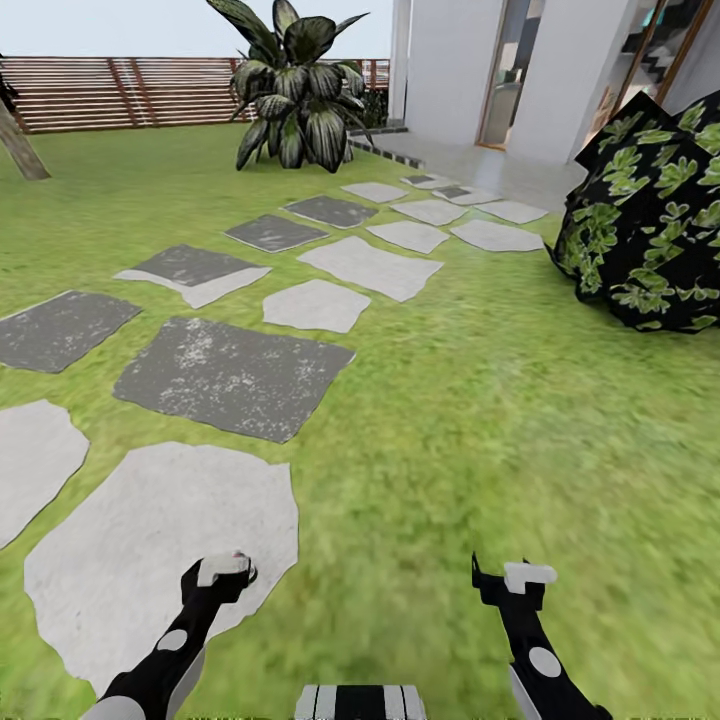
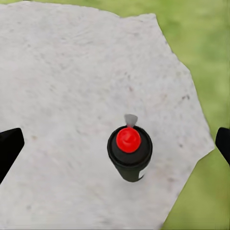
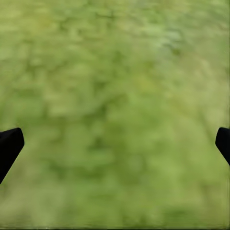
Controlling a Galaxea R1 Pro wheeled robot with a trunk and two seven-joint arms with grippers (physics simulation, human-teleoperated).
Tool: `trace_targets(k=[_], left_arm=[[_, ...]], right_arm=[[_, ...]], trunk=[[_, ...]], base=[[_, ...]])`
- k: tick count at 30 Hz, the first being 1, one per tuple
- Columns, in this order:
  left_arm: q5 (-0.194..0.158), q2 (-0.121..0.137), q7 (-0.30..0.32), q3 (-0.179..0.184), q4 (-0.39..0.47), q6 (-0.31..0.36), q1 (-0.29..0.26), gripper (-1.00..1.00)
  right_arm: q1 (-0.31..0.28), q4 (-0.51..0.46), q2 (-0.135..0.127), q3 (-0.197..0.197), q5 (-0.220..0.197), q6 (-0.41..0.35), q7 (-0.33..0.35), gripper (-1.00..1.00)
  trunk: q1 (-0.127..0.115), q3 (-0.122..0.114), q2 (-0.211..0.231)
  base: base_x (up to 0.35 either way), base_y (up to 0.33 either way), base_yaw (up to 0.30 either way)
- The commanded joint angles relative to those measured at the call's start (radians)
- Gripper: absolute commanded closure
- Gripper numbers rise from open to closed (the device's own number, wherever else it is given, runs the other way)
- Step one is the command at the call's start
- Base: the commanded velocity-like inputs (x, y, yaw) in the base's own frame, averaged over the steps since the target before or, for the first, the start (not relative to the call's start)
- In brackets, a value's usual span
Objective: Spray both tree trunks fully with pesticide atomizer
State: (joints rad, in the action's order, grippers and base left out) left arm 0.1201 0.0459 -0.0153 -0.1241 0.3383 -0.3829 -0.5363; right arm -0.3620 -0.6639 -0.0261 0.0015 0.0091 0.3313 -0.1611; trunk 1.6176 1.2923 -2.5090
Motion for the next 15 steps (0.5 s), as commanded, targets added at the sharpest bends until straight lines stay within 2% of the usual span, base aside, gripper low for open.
trace_targets(k=[1,15], left_arm=[[0.0,0.0,0.0,0.0,0.0,-0.01,0.0,-1.0],[0.0,0.0,0.0,0.0,-0.001,-0.025,0.001,-1.0]], right_arm=[[0.0,0.0,0.0,0.0,0.0,0.0,0.0,-1.0],[0.0,0.001,0.0,0.0,0.0,0.0,0.0,-1.0]], trunk=[[0.0,0.006,0.0],[0.007,0.082,-0.004]], base=[[0.0,0.0,0.0],[0.0,0.0,0.0]])
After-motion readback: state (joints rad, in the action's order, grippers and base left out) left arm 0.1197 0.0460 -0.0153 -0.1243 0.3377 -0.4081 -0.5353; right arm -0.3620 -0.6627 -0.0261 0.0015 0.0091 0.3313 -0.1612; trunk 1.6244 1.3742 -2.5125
